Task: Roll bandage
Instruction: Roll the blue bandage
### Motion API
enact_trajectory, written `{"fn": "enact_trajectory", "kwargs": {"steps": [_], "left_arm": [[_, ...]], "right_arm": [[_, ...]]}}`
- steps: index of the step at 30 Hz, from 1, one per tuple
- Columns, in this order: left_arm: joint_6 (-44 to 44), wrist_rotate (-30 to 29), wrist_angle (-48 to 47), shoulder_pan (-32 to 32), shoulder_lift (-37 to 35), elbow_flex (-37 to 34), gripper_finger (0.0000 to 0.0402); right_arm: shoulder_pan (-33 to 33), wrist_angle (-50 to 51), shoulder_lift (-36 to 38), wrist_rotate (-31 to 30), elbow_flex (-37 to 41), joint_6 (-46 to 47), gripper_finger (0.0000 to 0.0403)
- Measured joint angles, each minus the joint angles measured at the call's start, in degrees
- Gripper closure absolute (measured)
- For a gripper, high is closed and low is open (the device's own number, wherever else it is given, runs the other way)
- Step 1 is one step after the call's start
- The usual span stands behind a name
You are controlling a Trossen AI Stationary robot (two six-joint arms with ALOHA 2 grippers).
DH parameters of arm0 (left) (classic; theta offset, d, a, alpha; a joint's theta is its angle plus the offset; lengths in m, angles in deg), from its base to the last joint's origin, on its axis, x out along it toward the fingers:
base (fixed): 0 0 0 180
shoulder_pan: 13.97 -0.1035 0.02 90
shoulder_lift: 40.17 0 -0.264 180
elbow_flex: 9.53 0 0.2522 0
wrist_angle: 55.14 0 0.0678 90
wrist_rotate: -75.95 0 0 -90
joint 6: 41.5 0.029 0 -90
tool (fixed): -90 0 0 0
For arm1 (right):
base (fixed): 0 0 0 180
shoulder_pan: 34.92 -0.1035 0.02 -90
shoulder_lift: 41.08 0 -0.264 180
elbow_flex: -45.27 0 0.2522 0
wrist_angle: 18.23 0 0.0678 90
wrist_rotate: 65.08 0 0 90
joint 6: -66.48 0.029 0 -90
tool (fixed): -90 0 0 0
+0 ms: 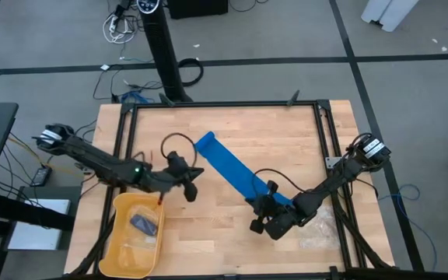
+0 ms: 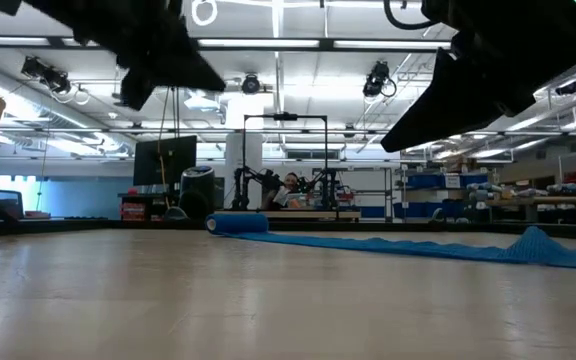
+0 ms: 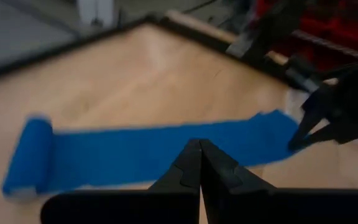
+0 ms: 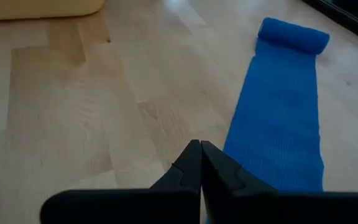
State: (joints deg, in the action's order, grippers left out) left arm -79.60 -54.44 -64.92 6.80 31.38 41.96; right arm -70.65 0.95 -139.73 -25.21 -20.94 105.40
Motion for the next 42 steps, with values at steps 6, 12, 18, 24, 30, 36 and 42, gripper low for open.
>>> {"fn": "enact_trajectory", "kwargs": {"steps": [6,12,18,24,30,36,42], "left_arm": [[-16.0,-1.0,-2.4,0.5,8.8,-0.7,0.0391],[-22.6,-2.0,1.8,-2.4,16.9,-0.7,0.0352],[-23.8,-2.1,4.2,-5.6,21.2,-0.7,0.0300],[-25.3,-7.9,-0.2,-9.1,21.5,-0.7,0.0251],[-26.8,-2.5,-1.0,-14.4,21.5,-0.7,0.0226],[-26.9,1.0,-1.8,-19.6,21.5,-0.7,0.0222],[-25.1,3.1,-0.6,-23.1,21.5,-0.7,0.0222]], "right_arm": [[1.0,0.2,0.0,0.0,0.0,0.5,0.0396],[1.7,0.2,0.0,0.0,0.0,0.4,0.0394],[1.7,0.3,0.0,0.0,0.0,0.0,0.0396],[1.7,0.3,0.0,0.1,0.0,0.0,0.0395],[1.7,0.3,0.0,0.2,0.0,0.0,0.0395],[1.7,0.3,0.0,0.2,0.0,-0.1,0.0396],[1.7,0.3,0.0,0.2,0.0,-0.1,0.0394]]}}
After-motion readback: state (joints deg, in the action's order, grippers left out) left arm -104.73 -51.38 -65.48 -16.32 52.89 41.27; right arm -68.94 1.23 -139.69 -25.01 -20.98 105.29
